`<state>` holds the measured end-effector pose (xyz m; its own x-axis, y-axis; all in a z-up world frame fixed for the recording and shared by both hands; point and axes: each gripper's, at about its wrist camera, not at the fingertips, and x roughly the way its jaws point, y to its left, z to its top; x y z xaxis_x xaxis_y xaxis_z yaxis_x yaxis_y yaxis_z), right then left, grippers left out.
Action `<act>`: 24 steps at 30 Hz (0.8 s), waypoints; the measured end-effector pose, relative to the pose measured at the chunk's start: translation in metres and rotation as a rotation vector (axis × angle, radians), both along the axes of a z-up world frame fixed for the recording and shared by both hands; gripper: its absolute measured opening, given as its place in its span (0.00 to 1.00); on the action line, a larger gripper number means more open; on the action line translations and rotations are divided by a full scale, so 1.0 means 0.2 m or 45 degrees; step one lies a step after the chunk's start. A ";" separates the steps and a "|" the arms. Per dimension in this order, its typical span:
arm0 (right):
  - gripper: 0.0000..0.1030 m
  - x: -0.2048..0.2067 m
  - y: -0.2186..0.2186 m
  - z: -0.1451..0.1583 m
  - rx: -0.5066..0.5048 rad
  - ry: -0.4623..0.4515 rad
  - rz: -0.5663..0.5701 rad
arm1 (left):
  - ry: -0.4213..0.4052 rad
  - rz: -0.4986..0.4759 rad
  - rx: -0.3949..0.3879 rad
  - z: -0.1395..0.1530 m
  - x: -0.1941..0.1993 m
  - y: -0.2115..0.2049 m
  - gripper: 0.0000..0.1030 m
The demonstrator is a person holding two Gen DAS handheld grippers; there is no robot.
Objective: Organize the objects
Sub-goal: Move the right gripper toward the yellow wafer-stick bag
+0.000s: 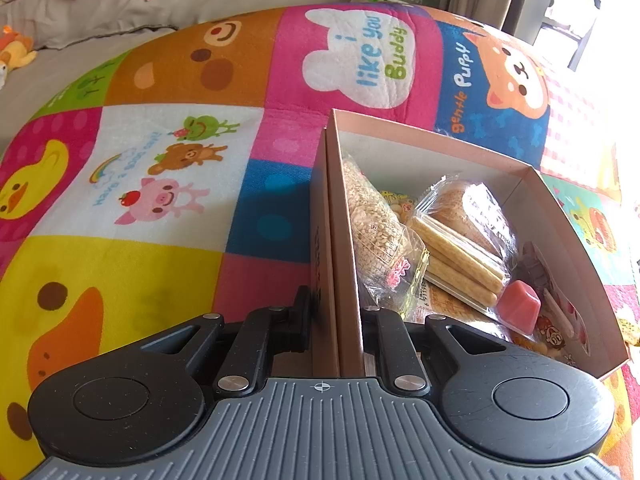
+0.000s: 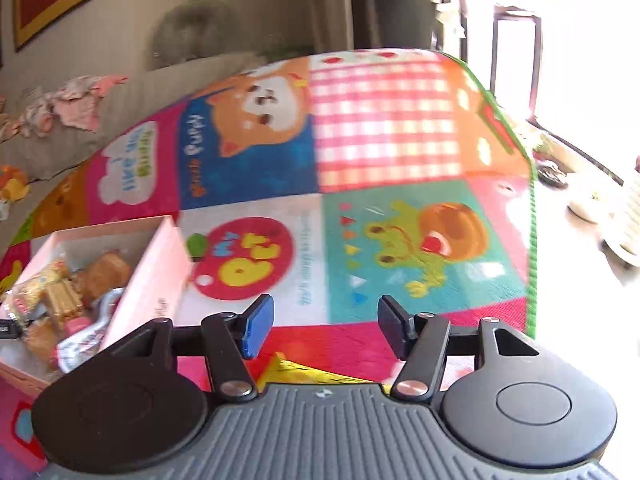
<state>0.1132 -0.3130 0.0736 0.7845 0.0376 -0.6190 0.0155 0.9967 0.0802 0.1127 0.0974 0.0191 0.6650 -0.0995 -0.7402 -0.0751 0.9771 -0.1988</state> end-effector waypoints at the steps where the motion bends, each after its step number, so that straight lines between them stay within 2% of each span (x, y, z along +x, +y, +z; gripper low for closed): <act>1: 0.55 0.00 -0.08 -0.03 0.003 0.004 -0.052 | 0.000 0.000 0.000 0.00 0.00 0.00 0.15; 4: 0.54 0.01 -0.22 -0.12 0.028 0.047 -0.125 | 0.003 0.002 0.002 0.00 0.00 0.00 0.15; 8: 0.54 -0.08 -0.24 -0.23 0.071 0.100 -0.106 | 0.014 0.002 0.015 0.01 0.01 0.00 0.15; 15: 0.54 -0.39 -0.12 -0.21 0.241 0.113 0.094 | 0.014 0.009 0.018 0.01 0.01 -0.01 0.15; 19: 0.58 -0.50 -0.06 -0.16 0.191 0.029 0.080 | 0.012 0.016 0.010 0.01 0.01 -0.01 0.15; 21: 0.66 -0.52 -0.02 -0.15 0.165 -0.005 0.083 | 0.011 0.020 0.008 0.01 0.01 -0.01 0.15; 24: 0.66 -0.47 0.04 -0.17 0.155 0.014 0.107 | 0.012 0.018 0.007 0.01 0.01 -0.01 0.15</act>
<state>0.0186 -0.3053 0.0404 0.7686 0.1782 -0.6144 -0.0659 0.9774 0.2010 0.1138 0.0954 0.0204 0.6596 -0.0856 -0.7467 -0.0909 0.9771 -0.1923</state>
